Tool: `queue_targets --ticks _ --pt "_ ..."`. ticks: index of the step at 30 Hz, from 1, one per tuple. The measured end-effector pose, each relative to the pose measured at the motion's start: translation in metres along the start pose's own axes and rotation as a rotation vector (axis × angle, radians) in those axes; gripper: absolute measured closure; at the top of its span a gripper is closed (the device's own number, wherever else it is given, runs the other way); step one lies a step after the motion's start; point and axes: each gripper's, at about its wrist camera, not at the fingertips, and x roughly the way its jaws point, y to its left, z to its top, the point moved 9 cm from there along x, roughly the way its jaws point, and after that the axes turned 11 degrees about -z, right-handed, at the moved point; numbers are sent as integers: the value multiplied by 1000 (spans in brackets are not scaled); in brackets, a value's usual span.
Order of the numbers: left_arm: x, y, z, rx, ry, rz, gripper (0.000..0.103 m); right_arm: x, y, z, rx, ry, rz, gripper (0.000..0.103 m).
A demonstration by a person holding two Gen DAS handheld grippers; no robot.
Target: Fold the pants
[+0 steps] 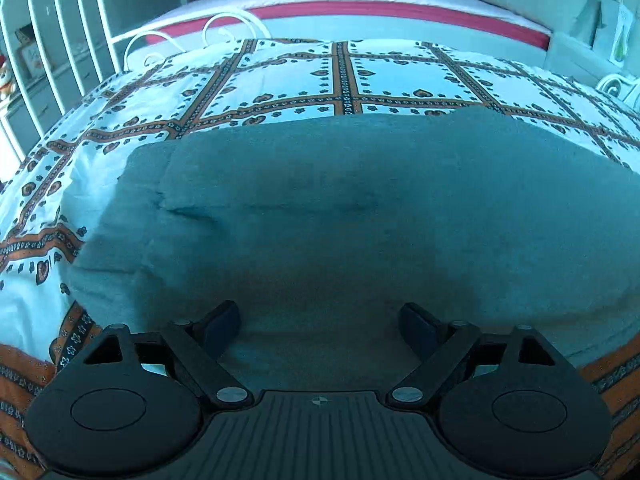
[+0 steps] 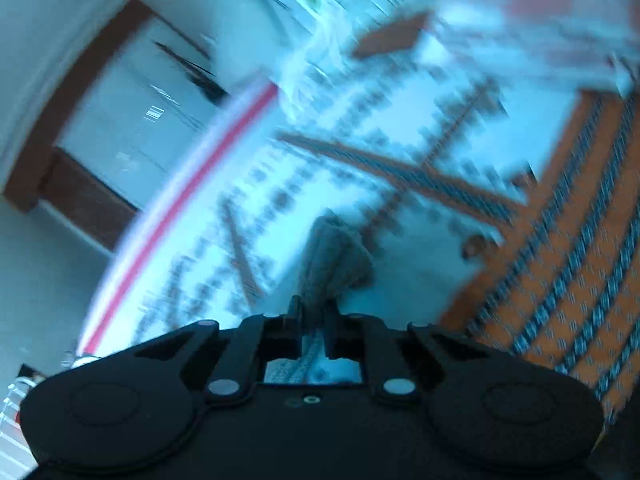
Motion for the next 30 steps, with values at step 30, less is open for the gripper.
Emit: queue_targets --ticks 30 --pt "36 -410 -17 -6 -67 -255 4 13 -41 -23 48 150 -55 83"
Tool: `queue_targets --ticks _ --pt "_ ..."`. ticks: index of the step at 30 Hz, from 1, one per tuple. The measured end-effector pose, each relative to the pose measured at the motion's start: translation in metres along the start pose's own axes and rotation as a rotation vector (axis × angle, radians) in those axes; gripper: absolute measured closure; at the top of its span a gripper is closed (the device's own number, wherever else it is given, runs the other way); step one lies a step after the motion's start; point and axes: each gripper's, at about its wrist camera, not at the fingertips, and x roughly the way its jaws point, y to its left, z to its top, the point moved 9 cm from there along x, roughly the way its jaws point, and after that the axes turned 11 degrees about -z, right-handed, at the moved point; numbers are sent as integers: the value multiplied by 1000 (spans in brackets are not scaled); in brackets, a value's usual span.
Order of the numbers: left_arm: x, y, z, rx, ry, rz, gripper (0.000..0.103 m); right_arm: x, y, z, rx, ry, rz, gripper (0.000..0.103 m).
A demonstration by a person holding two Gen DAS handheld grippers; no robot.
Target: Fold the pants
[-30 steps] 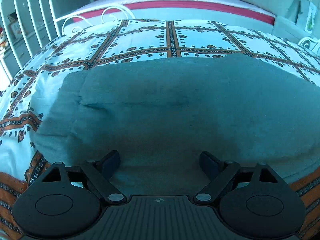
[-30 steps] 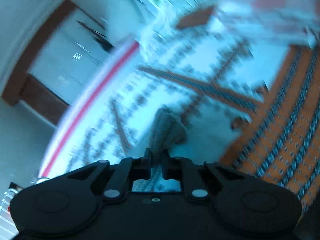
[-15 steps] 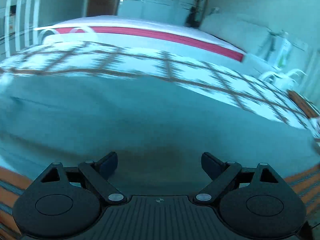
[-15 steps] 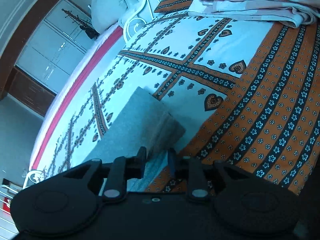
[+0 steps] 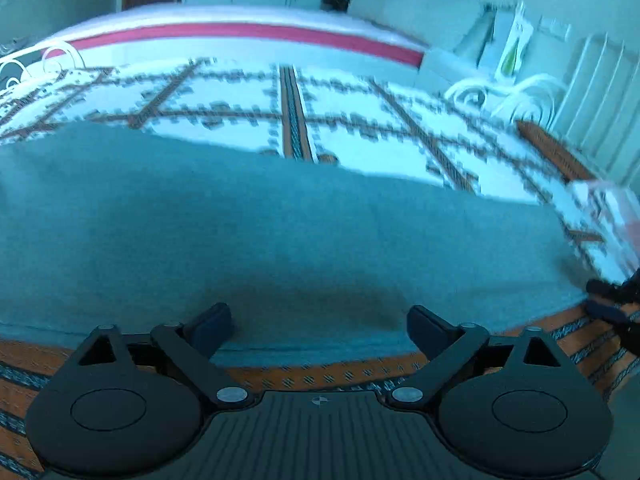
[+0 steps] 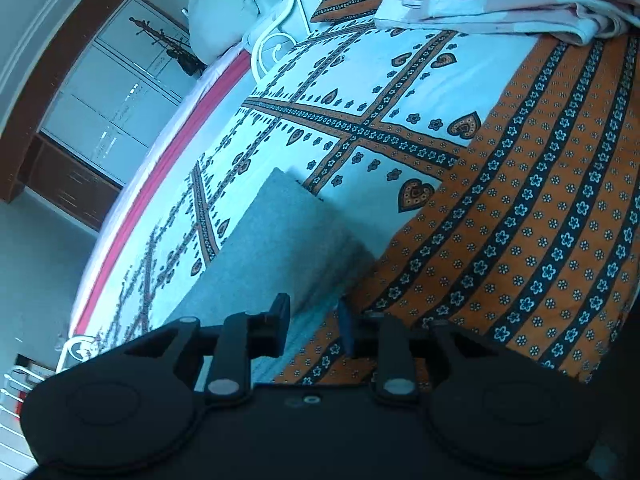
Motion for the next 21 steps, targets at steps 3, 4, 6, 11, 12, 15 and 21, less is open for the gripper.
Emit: queue_targets --ticks 3,4,6,11,12,15,21 --pt "8 -11 -9 78 13 44 0 5 1 -5 -7 29 10 83" --pt "10 -14 -11 102 15 52 0 7 1 -6 -6 33 15 83" --pt "10 -15 -14 127 16 63 0 9 2 -6 15 42 33 83" --pt "12 -15 -14 136 14 77 0 13 -1 -7 100 65 60 83" --pt "11 -15 -14 137 13 81 0 13 -2 -7 114 67 64 83" --pt "12 -15 -15 138 7 86 0 11 -5 -7 144 64 70 83" --pt "-1 -9 -6 35 -54 51 0 -1 -10 -4 152 34 76 83"
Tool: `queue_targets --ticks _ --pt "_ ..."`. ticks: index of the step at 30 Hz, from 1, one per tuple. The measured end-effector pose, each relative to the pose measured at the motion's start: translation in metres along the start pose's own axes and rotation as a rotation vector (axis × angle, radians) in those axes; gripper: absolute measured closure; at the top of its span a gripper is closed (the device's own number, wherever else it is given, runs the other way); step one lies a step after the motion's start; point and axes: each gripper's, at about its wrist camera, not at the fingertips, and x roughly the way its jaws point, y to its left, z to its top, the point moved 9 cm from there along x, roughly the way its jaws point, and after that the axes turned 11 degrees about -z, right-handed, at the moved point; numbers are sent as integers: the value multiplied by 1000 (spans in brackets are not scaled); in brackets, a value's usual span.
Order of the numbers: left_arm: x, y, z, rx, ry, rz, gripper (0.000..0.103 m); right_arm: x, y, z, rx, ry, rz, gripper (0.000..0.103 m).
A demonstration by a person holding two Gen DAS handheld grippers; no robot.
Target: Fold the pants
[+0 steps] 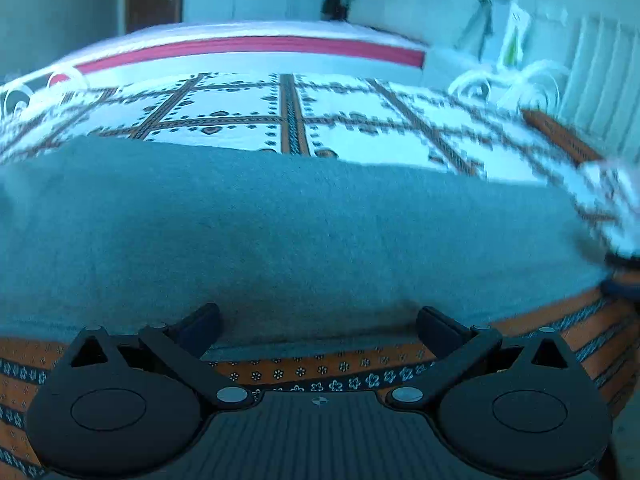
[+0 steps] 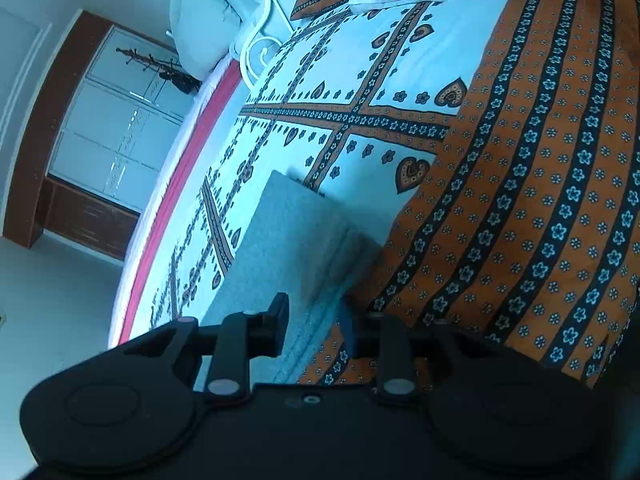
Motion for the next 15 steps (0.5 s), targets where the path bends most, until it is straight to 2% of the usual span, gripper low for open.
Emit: queue_targets --ticks 3,5,8,10,15 --pt "-6 10 7 -64 -31 12 0 -1 -3 -1 -7 1 -11 83" --pt "-1 14 9 -79 -15 26 0 -1 -4 -2 -12 3 -13 83" --pt "17 14 3 -34 62 57 0 -1 -2 -4 -16 4 -10 82" --pt "20 8 1 40 66 82 0 0 0 -4 -14 1 -5 82" --pt "21 8 1 43 57 84 0 3 -4 -2 17 -3 -15 84"
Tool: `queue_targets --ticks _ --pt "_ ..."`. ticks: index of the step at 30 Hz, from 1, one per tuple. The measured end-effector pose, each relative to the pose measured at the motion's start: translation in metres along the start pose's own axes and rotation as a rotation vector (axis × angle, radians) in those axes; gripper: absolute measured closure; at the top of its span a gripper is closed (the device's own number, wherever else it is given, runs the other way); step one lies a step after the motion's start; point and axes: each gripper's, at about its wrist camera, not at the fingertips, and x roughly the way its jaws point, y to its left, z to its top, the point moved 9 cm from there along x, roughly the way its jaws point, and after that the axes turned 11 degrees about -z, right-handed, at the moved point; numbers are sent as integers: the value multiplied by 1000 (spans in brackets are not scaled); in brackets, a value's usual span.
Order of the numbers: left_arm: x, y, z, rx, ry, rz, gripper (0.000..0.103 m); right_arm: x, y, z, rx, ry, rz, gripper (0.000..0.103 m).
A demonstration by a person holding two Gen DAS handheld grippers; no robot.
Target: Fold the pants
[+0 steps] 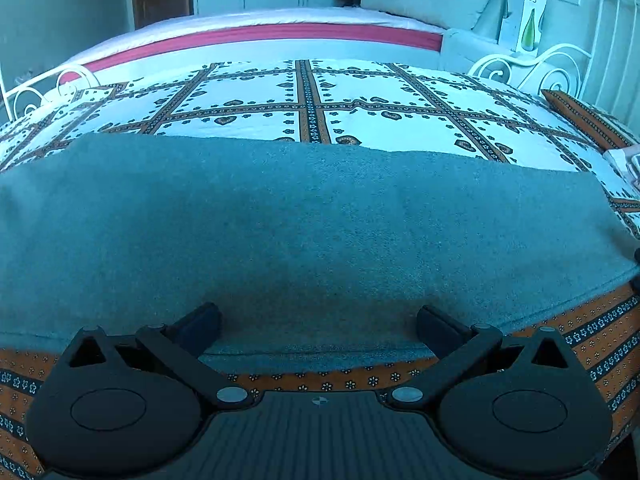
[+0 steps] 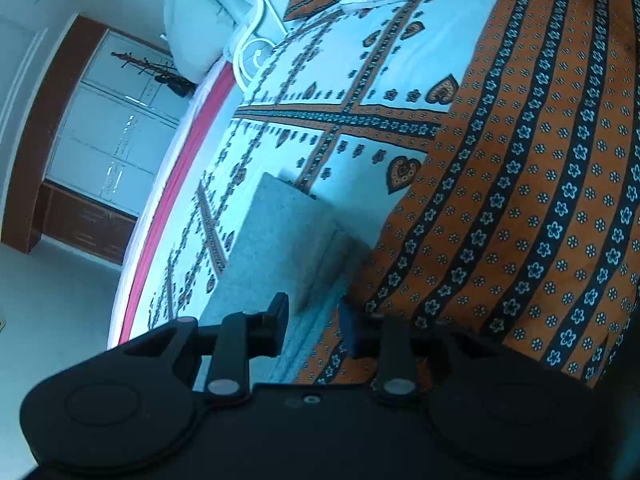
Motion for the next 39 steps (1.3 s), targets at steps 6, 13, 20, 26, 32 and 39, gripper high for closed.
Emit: queue_targets --ticks 6,13,20,26,32,39 --pt "1 -1 -1 6 -6 4 0 4 -4 8 30 -28 -27 82" --pt "3 -3 -2 28 -15 24 0 14 10 1 -47 -8 -53 90" --pt "-33 73 35 8 -131 -115 0 -15 77 -13 -317 -148 -39 102" --pt "-105 276 83 -76 -220 54 0 -23 163 -70 -575 -178 40 101" --pt "-169 396 53 -178 -252 200 0 -13 259 -172 -786 -125 206 101" --pt "-176 431 10 -282 -212 180 0 16 303 -348 -1174 180 346 90"
